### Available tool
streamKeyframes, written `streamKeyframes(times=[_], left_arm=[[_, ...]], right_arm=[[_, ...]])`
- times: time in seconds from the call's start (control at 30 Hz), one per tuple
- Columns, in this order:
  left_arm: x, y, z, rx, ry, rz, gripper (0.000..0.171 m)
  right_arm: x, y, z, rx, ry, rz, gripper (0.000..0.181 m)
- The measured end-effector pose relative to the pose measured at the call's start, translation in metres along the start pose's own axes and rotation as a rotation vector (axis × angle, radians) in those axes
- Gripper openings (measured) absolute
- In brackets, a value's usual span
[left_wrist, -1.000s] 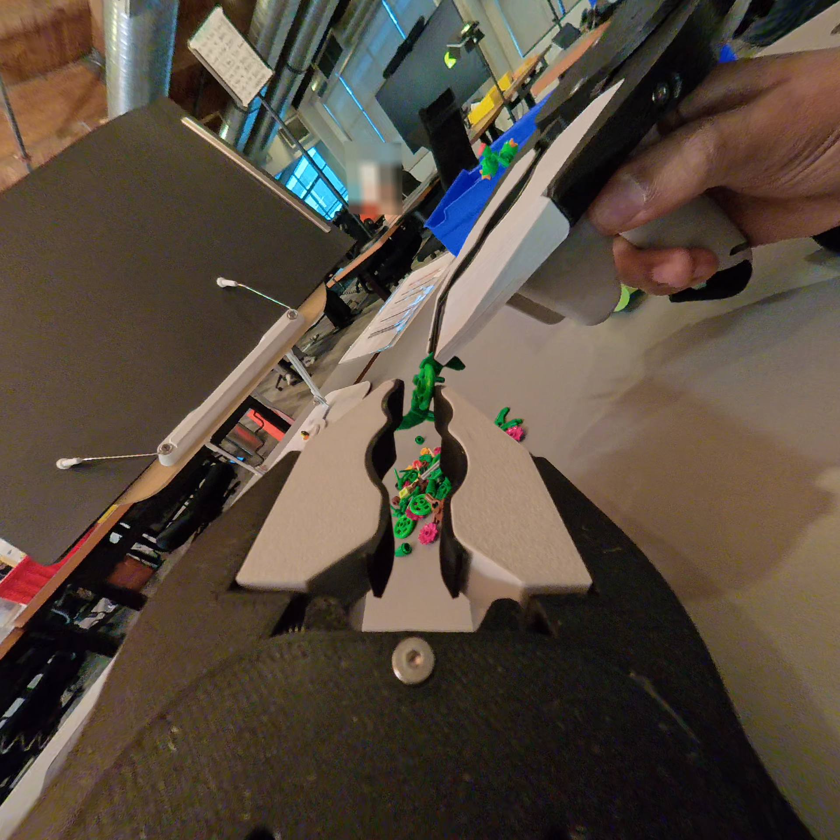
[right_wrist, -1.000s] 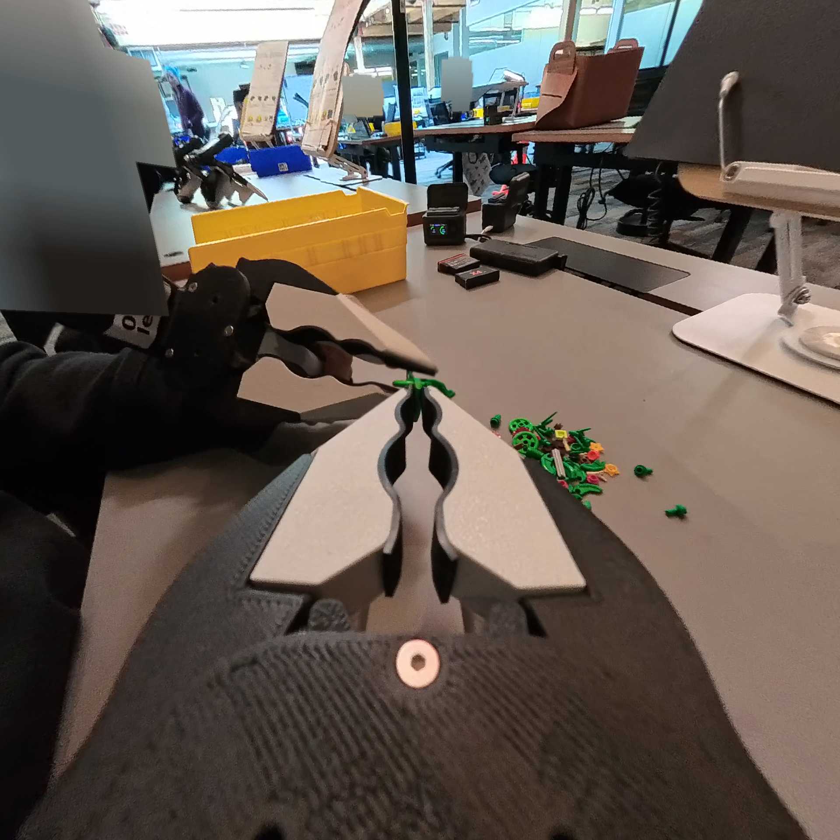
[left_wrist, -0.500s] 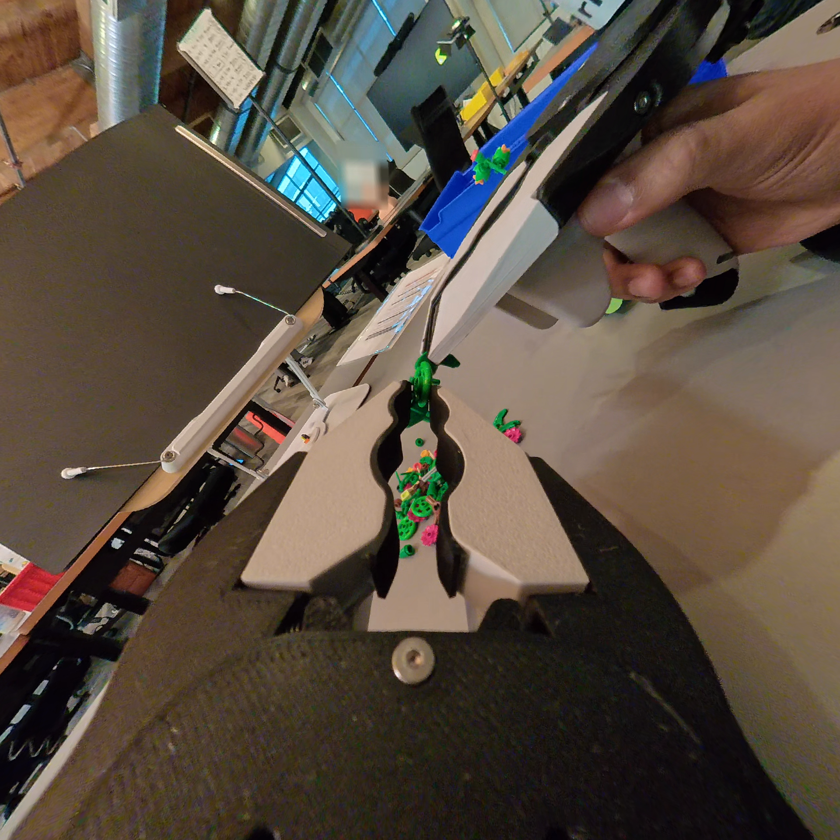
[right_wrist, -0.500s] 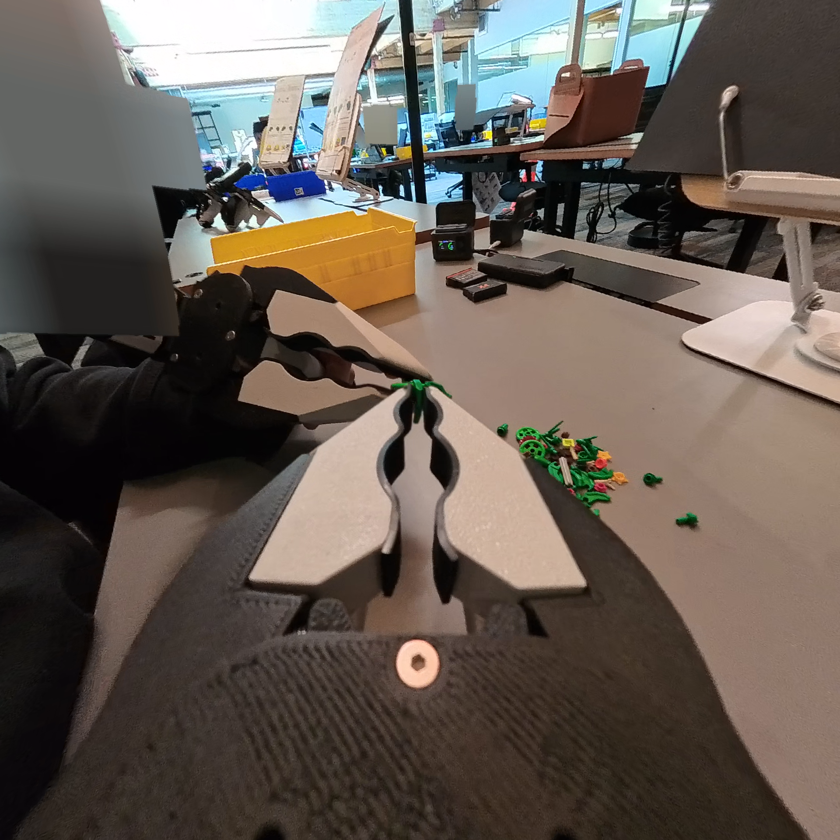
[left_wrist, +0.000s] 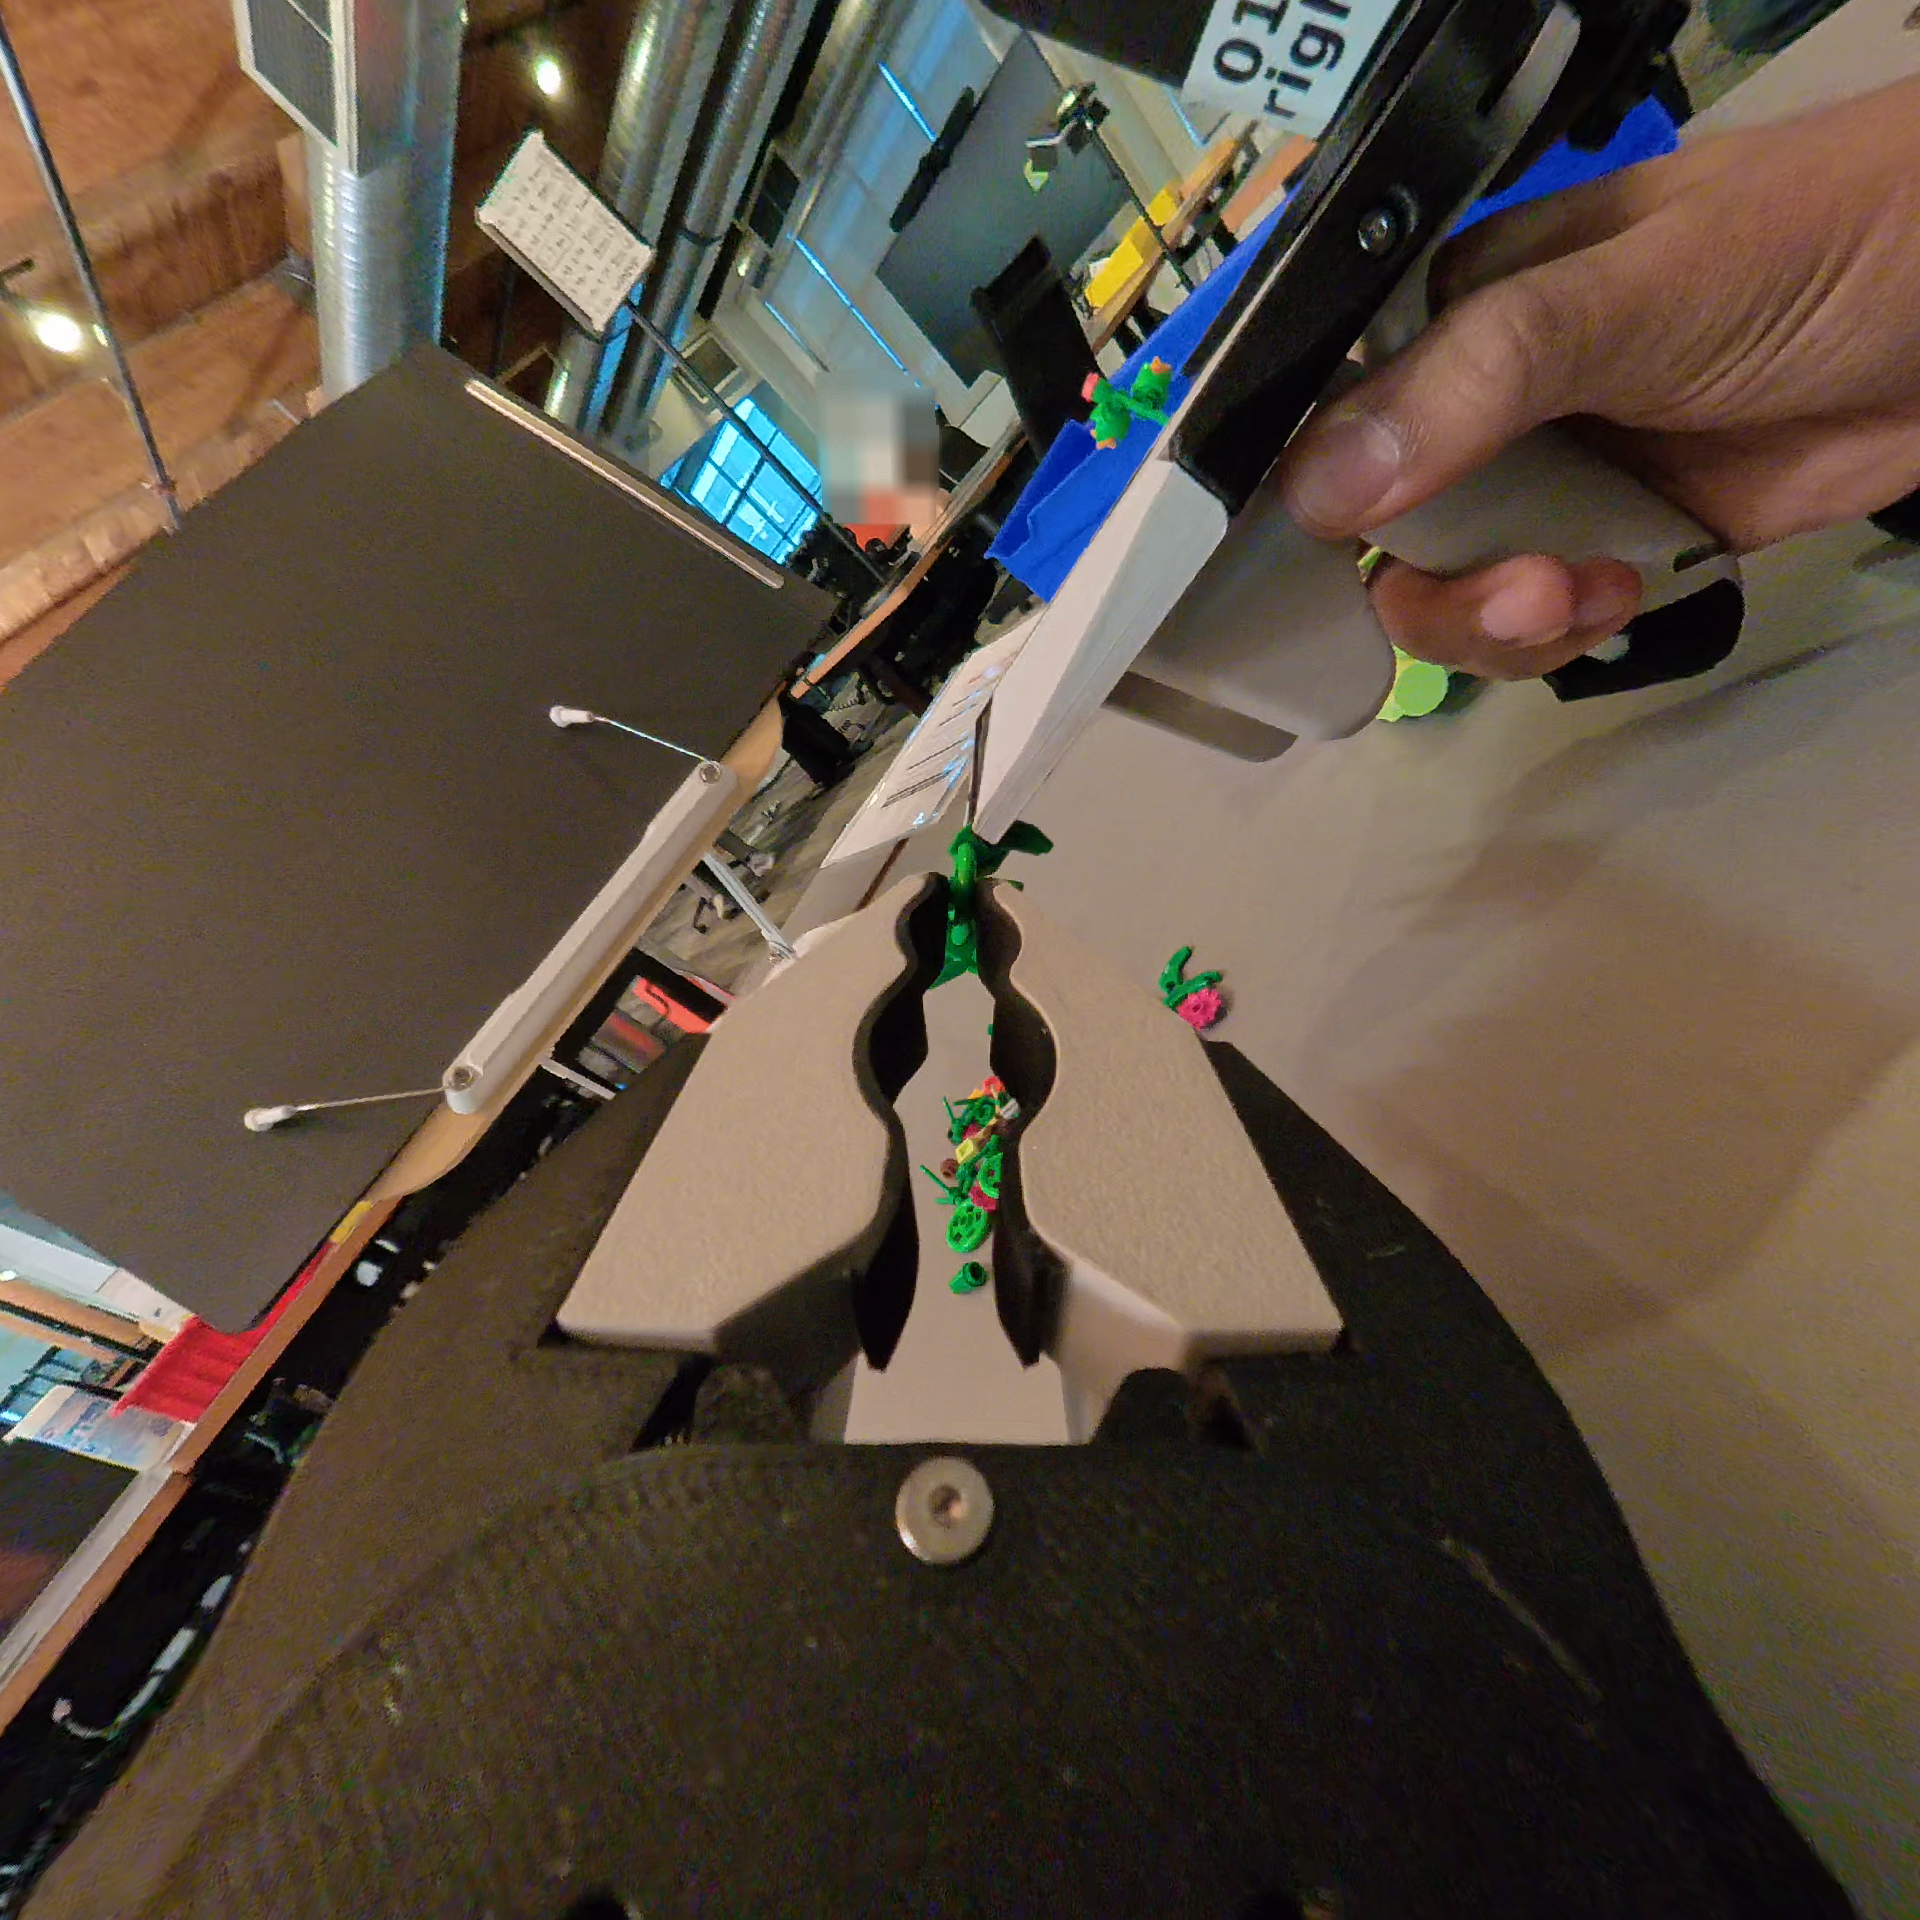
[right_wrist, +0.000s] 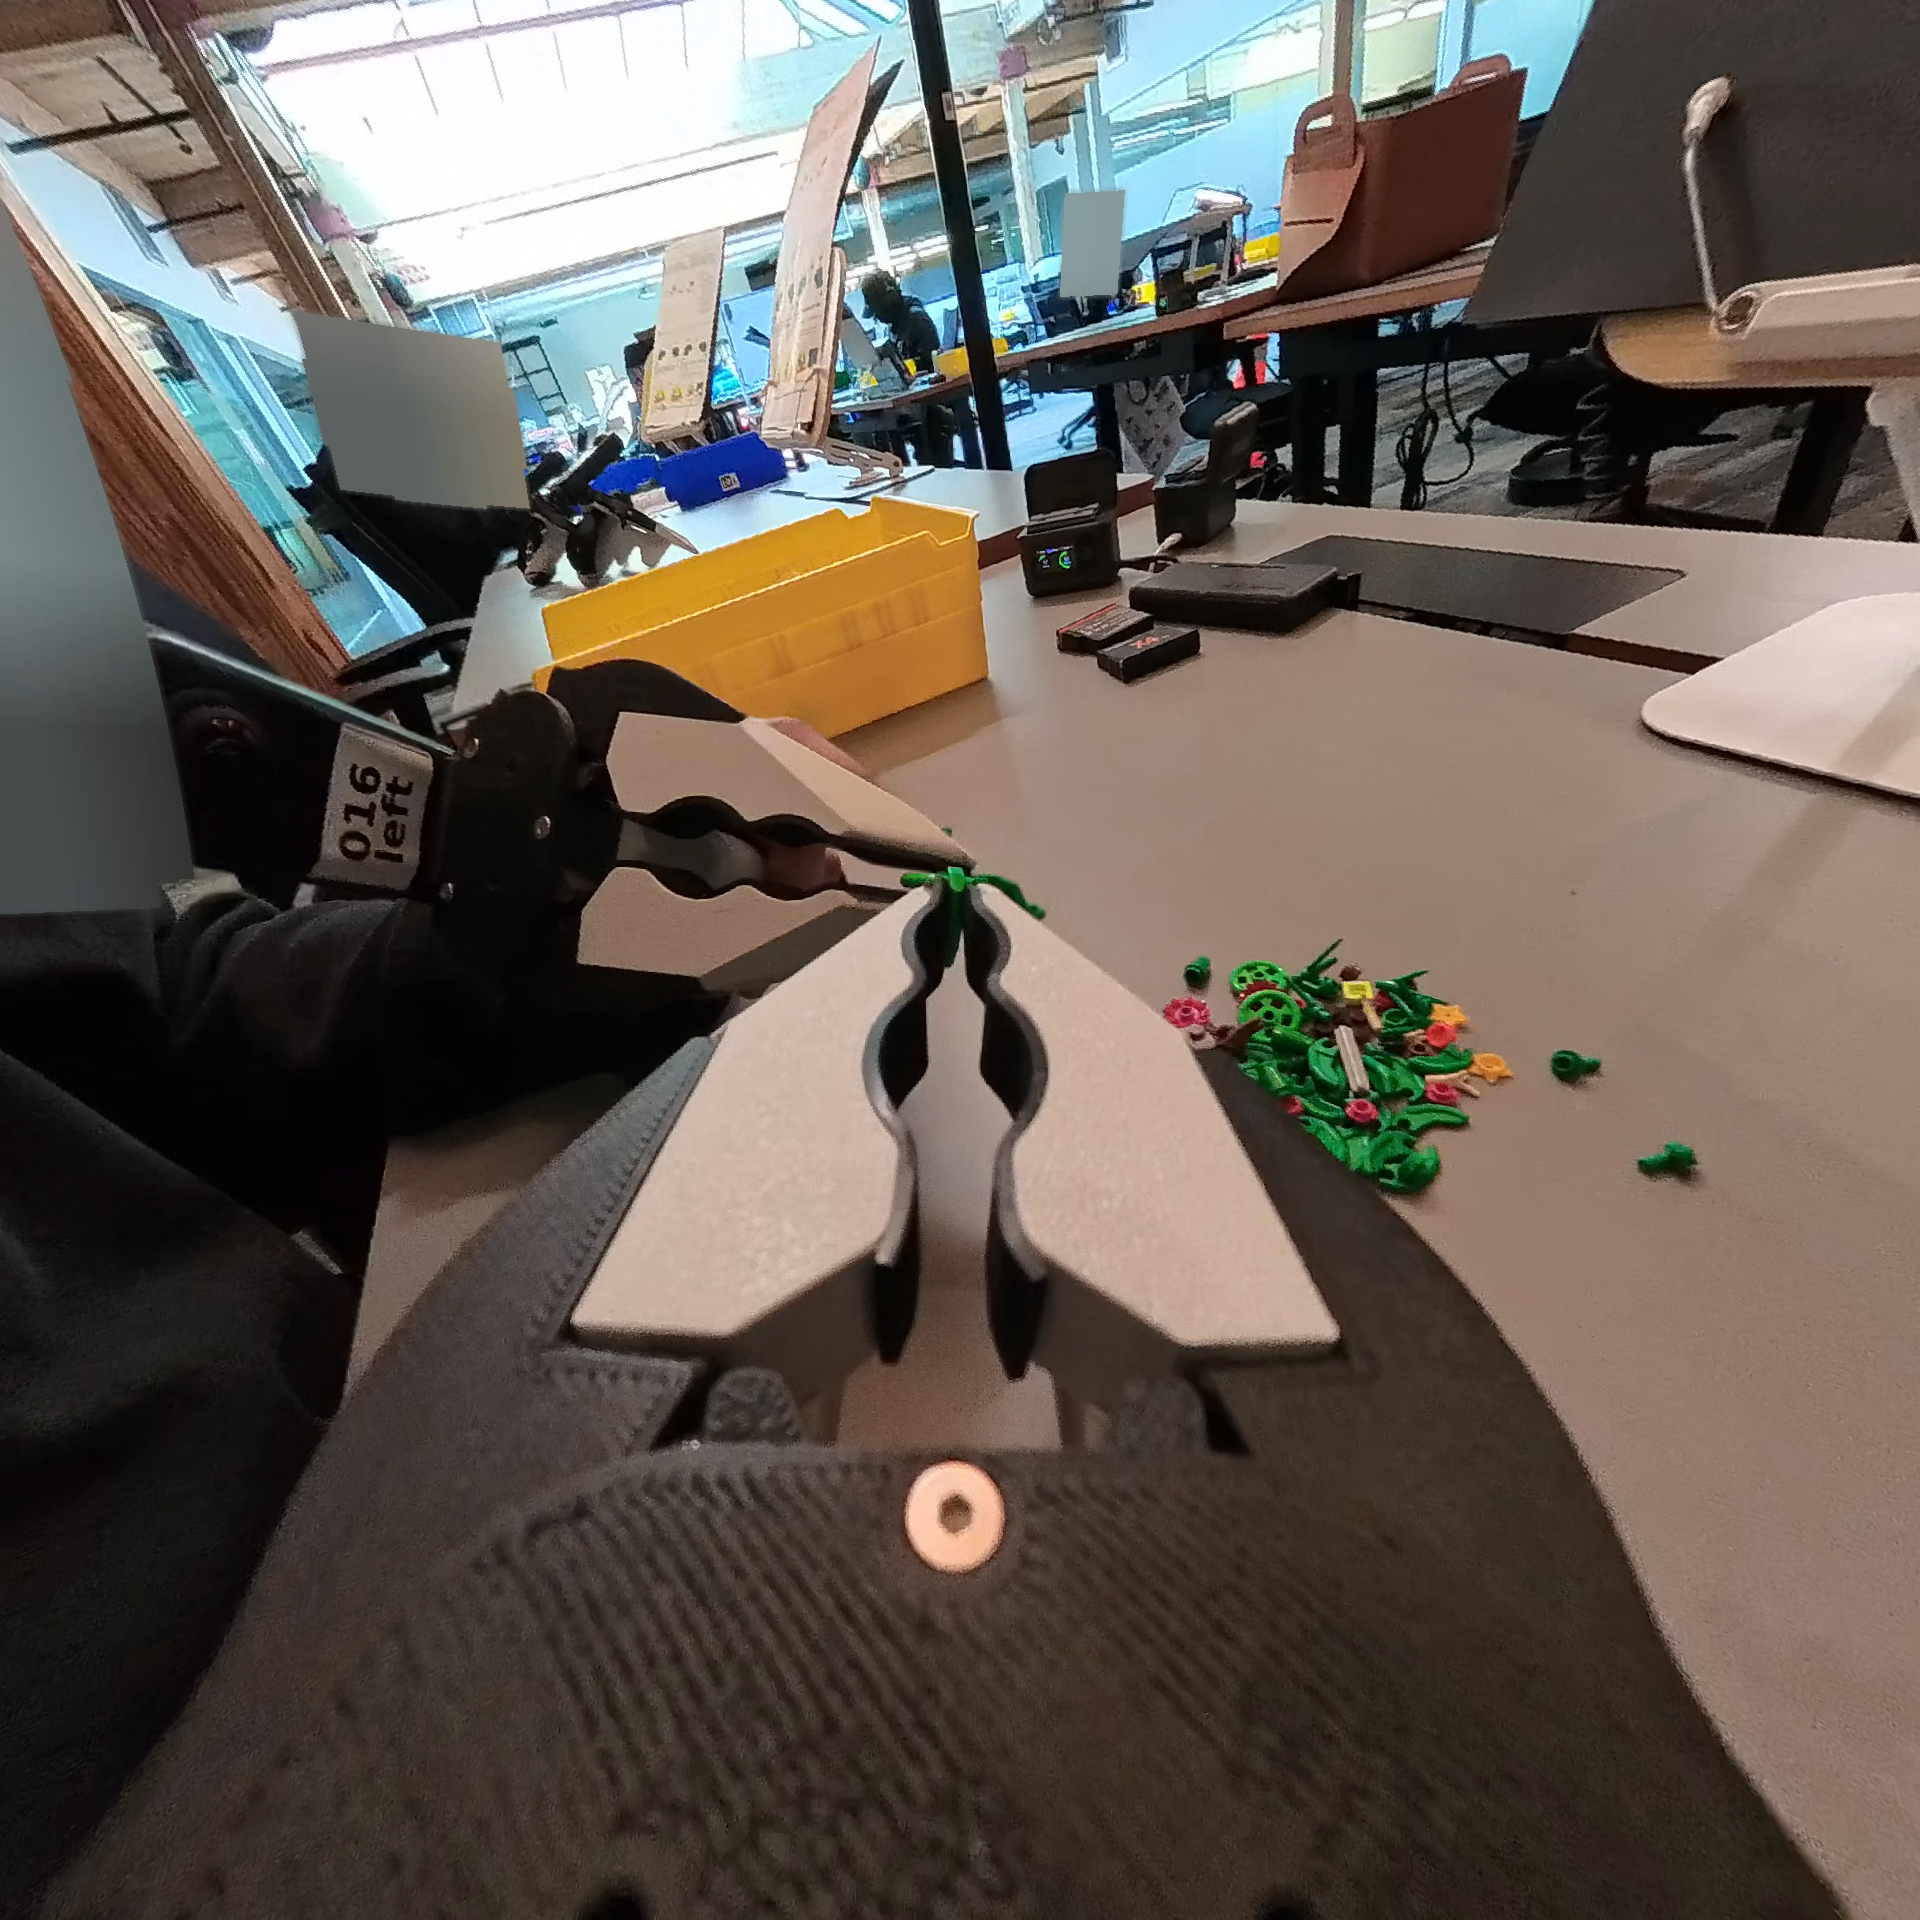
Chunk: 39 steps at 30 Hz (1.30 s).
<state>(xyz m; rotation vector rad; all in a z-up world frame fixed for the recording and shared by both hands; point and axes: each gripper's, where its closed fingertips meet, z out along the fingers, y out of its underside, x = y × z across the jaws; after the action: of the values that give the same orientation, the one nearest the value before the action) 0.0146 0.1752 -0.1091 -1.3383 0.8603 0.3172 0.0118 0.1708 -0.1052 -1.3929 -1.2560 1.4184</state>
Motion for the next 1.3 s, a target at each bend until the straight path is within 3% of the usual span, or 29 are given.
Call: streamKeyframes(times=[0.2, 0.27, 0.5, 0.6, 0.9, 1.03, 1.17, 1.3], left_arm=[[0.006, 0.001, 0.001, -0.040, 0.093, -0.094, 0.000], [0.011, 0.000, 0.000, -0.031, 0.167, -0.202, 0.000], [0.021, -0.011, -0.010, 0.065, 0.448, -0.583, 0.000], [0.030, -0.012, -0.014, 0.078, 0.581, -0.724, 0.000], [0.011, 0.017, -0.001, -0.028, 0.383, -0.661, 0.000], [-0.010, 0.033, 0.001, -0.053, 0.275, -0.729, 0.000], [-0.016, 0.040, 0.002, -0.059, 0.257, -0.832, 0.000], [-0.015, 0.043, 0.004, -0.073, 0.262, -0.862, 0.000]], right_arm=[[0.000, 0.004, -0.002, -0.033, -0.006, -0.023, 0.001], [-0.003, 0.006, -0.005, -0.058, -0.035, -0.018, 0.001], [-0.020, 0.007, -0.012, -0.070, -0.244, 0.154, 0.000], [-0.045, 0.000, -0.013, -0.041, -0.418, 0.236, 0.000], [0.018, -0.005, -0.018, 0.025, 0.007, 0.081, 0.000], [0.059, 0.021, -0.012, -0.113, 0.286, 0.028, 0.000], [0.069, 0.055, 0.008, -0.294, 0.311, 0.073, 0.000], [0.080, 0.064, 0.009, -0.374, 0.391, -0.021, 0.000]])
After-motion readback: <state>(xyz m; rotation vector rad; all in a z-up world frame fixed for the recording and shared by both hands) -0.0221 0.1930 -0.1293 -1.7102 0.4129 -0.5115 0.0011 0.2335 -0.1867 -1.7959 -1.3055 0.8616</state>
